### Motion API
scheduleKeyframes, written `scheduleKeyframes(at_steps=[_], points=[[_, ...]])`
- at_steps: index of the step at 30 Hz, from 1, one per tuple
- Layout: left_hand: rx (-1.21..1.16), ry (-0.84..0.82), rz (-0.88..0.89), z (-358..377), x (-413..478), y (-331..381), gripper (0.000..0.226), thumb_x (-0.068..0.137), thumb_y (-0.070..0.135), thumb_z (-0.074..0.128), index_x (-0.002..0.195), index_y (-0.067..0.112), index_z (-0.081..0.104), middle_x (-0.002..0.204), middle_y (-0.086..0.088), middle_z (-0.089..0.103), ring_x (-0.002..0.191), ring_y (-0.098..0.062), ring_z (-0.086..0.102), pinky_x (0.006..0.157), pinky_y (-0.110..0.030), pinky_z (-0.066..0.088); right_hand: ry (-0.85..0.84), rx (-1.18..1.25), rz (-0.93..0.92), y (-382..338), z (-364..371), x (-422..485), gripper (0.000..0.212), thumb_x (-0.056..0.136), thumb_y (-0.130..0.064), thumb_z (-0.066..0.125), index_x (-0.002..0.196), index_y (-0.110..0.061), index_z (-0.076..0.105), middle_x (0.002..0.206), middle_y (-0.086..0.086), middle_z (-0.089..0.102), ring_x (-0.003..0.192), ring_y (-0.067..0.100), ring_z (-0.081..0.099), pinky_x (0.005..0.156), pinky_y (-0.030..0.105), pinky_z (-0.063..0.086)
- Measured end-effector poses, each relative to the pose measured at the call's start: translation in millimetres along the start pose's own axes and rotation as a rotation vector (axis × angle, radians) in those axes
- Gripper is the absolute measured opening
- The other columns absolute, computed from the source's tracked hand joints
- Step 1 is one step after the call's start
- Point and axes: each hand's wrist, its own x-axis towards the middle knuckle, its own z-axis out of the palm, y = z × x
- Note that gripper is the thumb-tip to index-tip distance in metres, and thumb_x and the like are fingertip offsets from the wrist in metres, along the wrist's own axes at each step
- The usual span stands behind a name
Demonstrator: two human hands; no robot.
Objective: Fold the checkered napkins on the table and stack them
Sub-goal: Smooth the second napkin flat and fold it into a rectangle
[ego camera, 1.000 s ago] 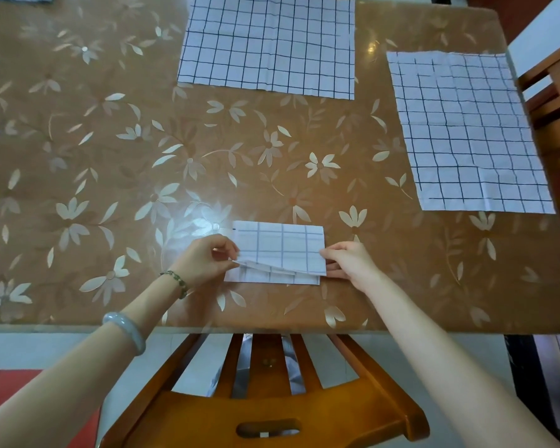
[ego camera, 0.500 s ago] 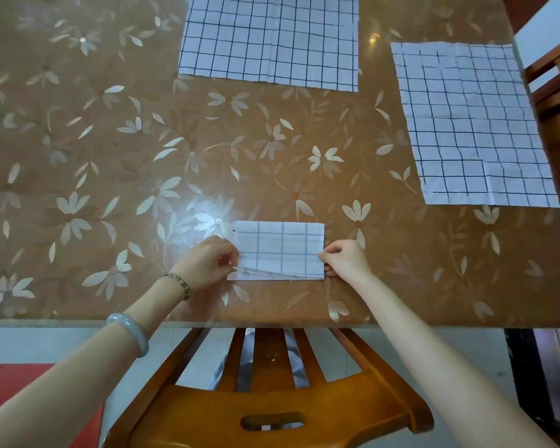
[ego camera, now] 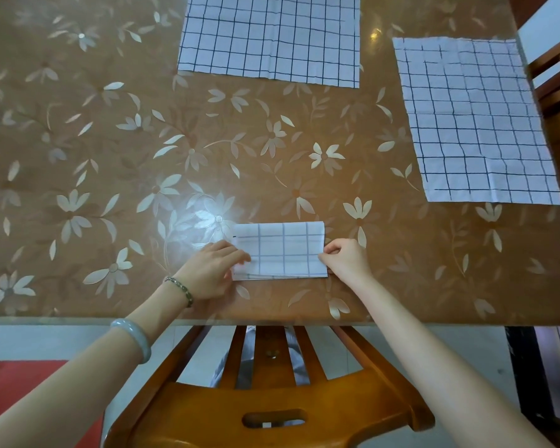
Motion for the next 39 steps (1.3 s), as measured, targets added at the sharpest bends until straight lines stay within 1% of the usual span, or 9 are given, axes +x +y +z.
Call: scheduleKeyframes(at_steps=[3,6,12,17,21,24,26,35,39], points=[[0.021,0.015,0.026,1,-1,1,0.045,0.072,0.010,0.055,0.114,0.023,0.064,0.100,0.009,0.065,0.098,-0.017,0.053,0.080,-0.035,0.050,0.004,-0.001,-0.005,1,0,0,0.006,0.081,-0.012,0.067,0.085,-0.011,0.072,0.075,-0.002,0.064,0.069,0.009,0.058,0.054,0.014,0.039],[0.036,0.024,0.046,2,-6,2,0.039,0.075,0.021,0.042,0.099,0.026,0.072,0.101,0.007,0.065,0.099,-0.016,0.048,0.076,-0.038,0.051,-0.001,-0.010,-0.019,1,1,1,0.007,0.081,-0.012,0.067,0.086,-0.010,0.071,0.077,-0.001,0.065,0.068,0.007,0.056,0.053,0.014,0.037],[0.012,0.166,-0.036,15,-6,9,0.032,0.090,0.038,0.047,0.082,0.022,0.073,0.096,0.006,0.066,0.091,-0.014,0.047,0.081,-0.026,0.044,0.029,-0.058,-0.088,4,5,2,0.014,0.079,-0.007,0.065,0.088,-0.009,0.055,0.070,-0.003,0.054,0.064,0.010,0.049,0.052,0.021,0.036],[0.175,0.213,-0.050,21,11,18,0.029,0.087,0.036,0.047,0.074,0.017,0.064,0.109,-0.004,0.065,0.108,-0.022,0.048,0.088,-0.042,0.046,0.014,-0.241,-0.305,14,8,2,0.017,0.087,-0.011,0.061,0.103,-0.016,0.060,0.087,-0.003,0.050,0.075,0.015,0.050,0.064,0.028,0.045],[0.193,0.049,-0.102,25,15,6,0.042,0.083,0.054,0.053,0.095,0.015,0.062,0.121,-0.003,0.058,0.127,-0.023,0.049,0.115,-0.032,0.016,0.033,-0.329,-0.382,20,11,-3,0.028,0.090,-0.018,0.058,0.118,-0.016,0.058,0.096,-0.006,0.043,0.082,0.012,0.046,0.063,0.024,0.039],[0.220,-0.014,-0.179,22,15,2,0.073,0.083,0.066,0.040,0.133,0.013,0.047,0.141,-0.005,0.046,0.129,-0.021,0.044,0.116,-0.034,0.017,-0.015,-0.351,-0.381,22,6,-3,0.038,0.086,-0.021,0.060,0.123,-0.020,0.055,0.098,-0.006,0.040,0.085,0.011,0.044,0.062,0.022,0.038],[0.276,-0.044,-0.182,18,16,4,0.078,0.084,0.066,0.037,0.145,0.017,0.036,0.148,-0.005,0.041,0.132,-0.021,0.040,0.114,-0.038,0.019,-0.067,-0.364,-0.365,22,2,-2,0.050,0.084,-0.026,0.063,0.131,-0.024,0.047,0.103,-0.004,0.040,0.089,0.012,0.045,0.065,0.024,0.044],[0.315,0.065,-0.176,19,30,17,0.074,0.084,0.062,0.038,0.137,0.011,0.048,0.138,-0.008,0.051,0.127,-0.029,0.043,0.111,-0.041,0.021,-0.133,-0.399,-0.359,18,-2,3,0.068,0.081,-0.029,0.067,0.141,-0.026,0.036,0.107,-0.004,0.035,0.096,0.012,0.042,0.075,0.026,0.049],[0.344,0.057,-0.045,25,54,33,0.070,0.095,0.053,0.029,0.144,0.004,0.037,0.149,-0.013,0.039,0.140,-0.028,0.032,0.117,-0.041,0.014,-0.166,-0.370,-0.338,15,-5,4,0.066,0.080,-0.024,0.067,0.140,-0.024,0.038,0.108,-0.003,0.037,0.095,0.013,0.044,0.077,0.026,0.047]])
